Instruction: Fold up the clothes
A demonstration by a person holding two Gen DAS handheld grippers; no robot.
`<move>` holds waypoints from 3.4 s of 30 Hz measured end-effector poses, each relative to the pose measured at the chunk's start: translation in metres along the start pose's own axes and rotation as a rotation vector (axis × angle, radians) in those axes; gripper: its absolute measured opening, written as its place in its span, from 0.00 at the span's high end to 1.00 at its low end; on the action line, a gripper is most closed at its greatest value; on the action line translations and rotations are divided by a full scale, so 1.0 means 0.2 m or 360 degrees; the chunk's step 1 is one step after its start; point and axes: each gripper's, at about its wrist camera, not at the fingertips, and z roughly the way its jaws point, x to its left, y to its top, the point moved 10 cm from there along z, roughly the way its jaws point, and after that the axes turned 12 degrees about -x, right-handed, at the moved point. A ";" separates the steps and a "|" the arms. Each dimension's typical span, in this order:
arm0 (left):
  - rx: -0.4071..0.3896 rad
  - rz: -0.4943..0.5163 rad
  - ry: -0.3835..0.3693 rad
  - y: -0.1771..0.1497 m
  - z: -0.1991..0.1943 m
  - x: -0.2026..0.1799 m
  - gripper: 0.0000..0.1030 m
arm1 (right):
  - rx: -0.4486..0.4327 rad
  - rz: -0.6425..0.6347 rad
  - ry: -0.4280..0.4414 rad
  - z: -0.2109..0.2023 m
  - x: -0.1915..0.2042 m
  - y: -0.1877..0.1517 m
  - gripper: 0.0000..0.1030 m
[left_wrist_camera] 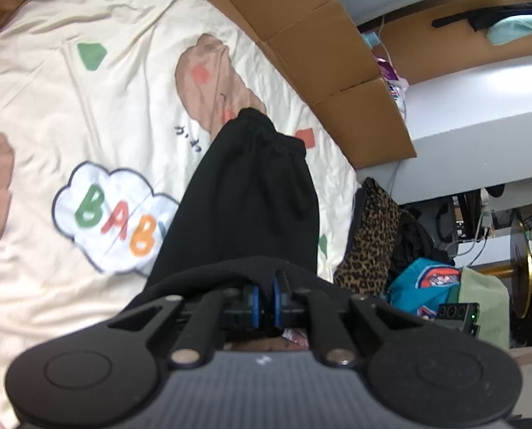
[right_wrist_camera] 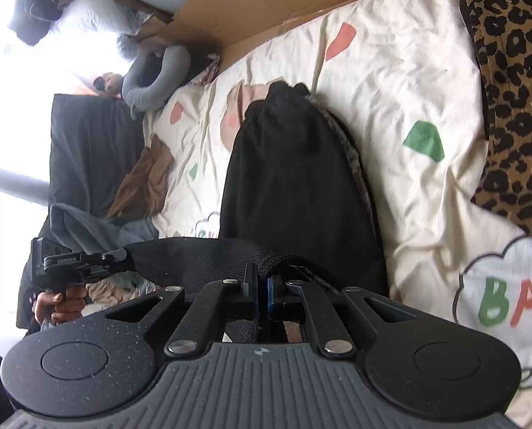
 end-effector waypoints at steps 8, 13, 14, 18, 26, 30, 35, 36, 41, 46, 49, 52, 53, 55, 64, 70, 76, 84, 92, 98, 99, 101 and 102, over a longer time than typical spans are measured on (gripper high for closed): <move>0.0045 0.0047 0.0018 0.07 0.13 0.07 0.92 | -0.0076 0.0059 0.0024 0.14 -0.08 0.07 0.98; 0.0048 0.0053 0.0024 0.12 0.23 0.08 0.92 | -0.0083 0.0080 -0.0003 0.19 -0.11 0.09 0.98; 0.0043 0.0056 0.0017 0.13 0.24 0.08 0.92 | -0.0090 0.0087 -0.0009 0.20 -0.12 0.10 0.98; 0.0005 0.0082 0.0027 0.15 0.30 0.09 0.92 | -0.0105 0.0097 -0.0053 0.23 -0.16 0.14 0.97; -0.0008 0.0177 0.0118 0.15 0.41 0.15 0.92 | -0.0132 0.0125 -0.0168 0.34 -0.24 0.17 0.97; -0.0046 0.0261 0.0174 0.17 0.47 0.20 0.92 | -0.0152 0.0117 -0.0252 0.39 -0.30 0.19 0.97; -0.0017 0.0343 0.0243 0.16 0.50 0.23 0.86 | -0.0161 0.0073 -0.0383 0.43 -0.35 0.17 0.94; -0.0018 0.0364 0.0261 0.15 0.49 0.22 0.81 | -0.0157 0.0051 -0.0398 0.44 -0.35 0.17 0.92; -0.0006 0.0460 0.0335 0.11 0.43 0.22 0.57 | -0.0176 -0.0076 -0.0436 0.40 -0.28 0.17 0.52; -0.0008 0.0559 0.0399 0.08 0.40 0.21 0.41 | -0.0206 -0.0170 -0.0514 0.36 -0.26 0.15 0.48; 0.0026 0.0609 0.0467 0.05 0.42 0.24 0.34 | -0.0167 -0.0237 -0.0555 0.37 -0.26 0.11 0.33; 0.0081 0.0649 0.0547 0.02 0.45 0.29 0.33 | -0.0148 -0.0296 -0.0560 0.37 -0.25 0.07 0.19; 0.0097 0.0662 0.0567 0.00 0.46 0.30 0.32 | -0.0138 -0.0317 -0.0573 0.38 -0.26 0.05 0.18; 0.0122 0.0689 0.0603 -0.01 0.48 0.32 0.31 | -0.0111 -0.0357 -0.0611 0.39 -0.27 0.02 0.16; 0.0159 0.0753 0.0723 -0.04 0.54 0.43 0.27 | 0.0003 -0.0472 -0.0702 0.46 -0.33 -0.09 0.16; 0.0059 0.0830 0.0902 0.07 0.49 0.49 0.29 | 0.0060 -0.0564 -0.0780 0.51 -0.35 -0.13 0.16; 0.0045 0.0812 0.0838 0.08 0.44 0.48 0.33 | 0.0065 -0.0587 -0.0803 0.51 -0.35 -0.13 0.16; 0.0057 0.0908 0.0752 0.03 0.49 0.38 0.33 | 0.0068 -0.0645 -0.0835 0.55 -0.36 -0.13 0.16; 0.0045 0.0968 0.0723 0.06 0.56 0.38 0.33 | 0.0061 -0.0719 -0.0865 0.60 -0.35 -0.07 0.17; 0.0012 0.0981 0.0700 0.12 0.61 0.38 0.33 | 0.0059 -0.0812 -0.0862 0.63 -0.33 0.00 0.17; 0.0003 0.0995 0.0698 0.14 0.61 0.37 0.33 | 0.0053 -0.0817 -0.0863 0.63 -0.33 0.01 0.17; -0.0015 0.1010 0.0695 0.17 0.63 0.35 0.33 | 0.0039 -0.0827 -0.0865 0.64 -0.32 0.05 0.17; -0.0024 0.1009 0.0694 0.19 0.63 0.34 0.33 | 0.0029 -0.0833 -0.0869 0.64 -0.31 0.07 0.17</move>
